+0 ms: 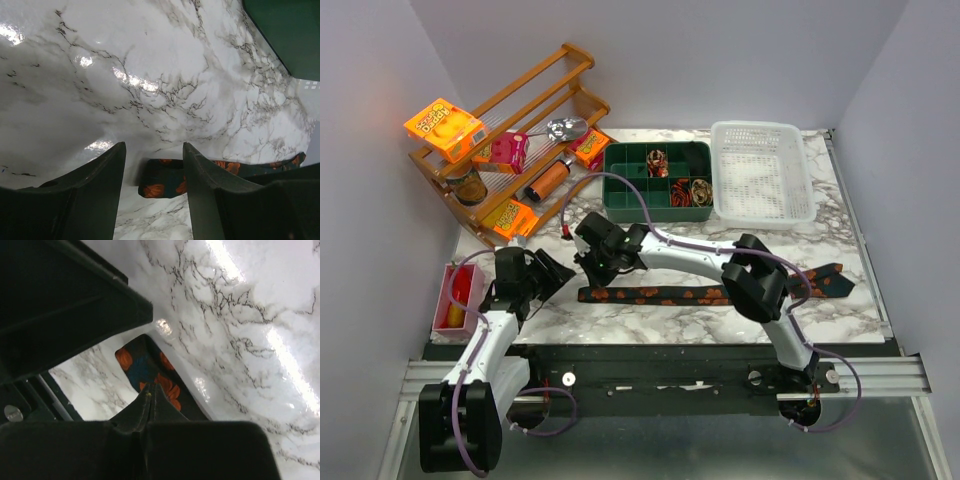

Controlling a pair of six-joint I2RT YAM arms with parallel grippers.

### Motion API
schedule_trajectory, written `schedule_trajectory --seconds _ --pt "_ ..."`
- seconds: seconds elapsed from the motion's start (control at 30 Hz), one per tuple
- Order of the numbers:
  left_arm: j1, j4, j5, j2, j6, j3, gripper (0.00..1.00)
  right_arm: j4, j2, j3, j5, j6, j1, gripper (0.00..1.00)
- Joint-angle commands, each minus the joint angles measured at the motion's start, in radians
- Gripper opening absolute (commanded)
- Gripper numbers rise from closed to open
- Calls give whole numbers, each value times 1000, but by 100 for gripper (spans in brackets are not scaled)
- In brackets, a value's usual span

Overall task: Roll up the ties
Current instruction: Roll the tie at the center of the board.

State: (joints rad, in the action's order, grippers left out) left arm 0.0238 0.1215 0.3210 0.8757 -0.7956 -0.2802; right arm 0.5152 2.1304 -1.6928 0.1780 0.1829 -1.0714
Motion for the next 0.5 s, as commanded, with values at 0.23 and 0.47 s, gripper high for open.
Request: schedule_trajectory --seconds 0.23,0.47 --pt "-10 -66 36 5 10 42 57 9 123 -27 -29 -2 -2 2" --pt "-60 -117 67 -33 -5 105 50 8 126 -25 -58 17 -1 2"
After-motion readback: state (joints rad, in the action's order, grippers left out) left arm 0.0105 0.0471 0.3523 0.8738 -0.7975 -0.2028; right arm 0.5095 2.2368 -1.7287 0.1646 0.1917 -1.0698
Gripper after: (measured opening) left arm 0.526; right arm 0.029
